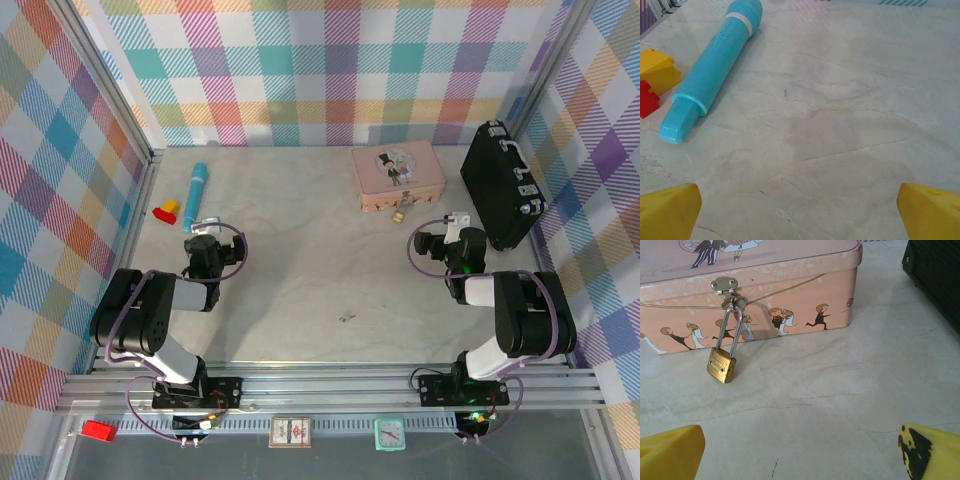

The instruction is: Unlock the padlock with the key

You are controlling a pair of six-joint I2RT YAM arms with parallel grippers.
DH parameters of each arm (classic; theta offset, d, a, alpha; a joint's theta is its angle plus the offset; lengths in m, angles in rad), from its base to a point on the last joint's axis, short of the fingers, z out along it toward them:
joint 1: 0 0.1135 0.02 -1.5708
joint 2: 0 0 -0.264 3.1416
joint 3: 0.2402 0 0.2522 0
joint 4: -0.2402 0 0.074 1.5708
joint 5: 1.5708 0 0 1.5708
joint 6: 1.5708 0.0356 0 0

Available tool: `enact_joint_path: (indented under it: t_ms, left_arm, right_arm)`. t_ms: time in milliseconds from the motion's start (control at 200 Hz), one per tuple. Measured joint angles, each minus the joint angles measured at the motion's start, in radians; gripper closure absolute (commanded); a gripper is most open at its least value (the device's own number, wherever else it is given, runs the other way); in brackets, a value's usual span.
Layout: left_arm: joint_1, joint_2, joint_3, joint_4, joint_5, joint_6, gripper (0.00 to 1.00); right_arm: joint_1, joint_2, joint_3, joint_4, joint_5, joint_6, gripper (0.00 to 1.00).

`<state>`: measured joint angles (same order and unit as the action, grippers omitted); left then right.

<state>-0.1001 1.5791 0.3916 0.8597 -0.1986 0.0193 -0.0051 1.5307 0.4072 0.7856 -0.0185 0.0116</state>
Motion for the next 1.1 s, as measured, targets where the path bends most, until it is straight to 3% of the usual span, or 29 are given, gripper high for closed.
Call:
enact_joint_path:
  t_ms: [1100]
  left_arm:
    - [-0.004, -0.016, 0.004, -0.033, 0.003, 0.008, 0.0]
  right_arm:
    - [0.0, -0.011, 0.0, -0.012, -0.002, -0.001, 0.01]
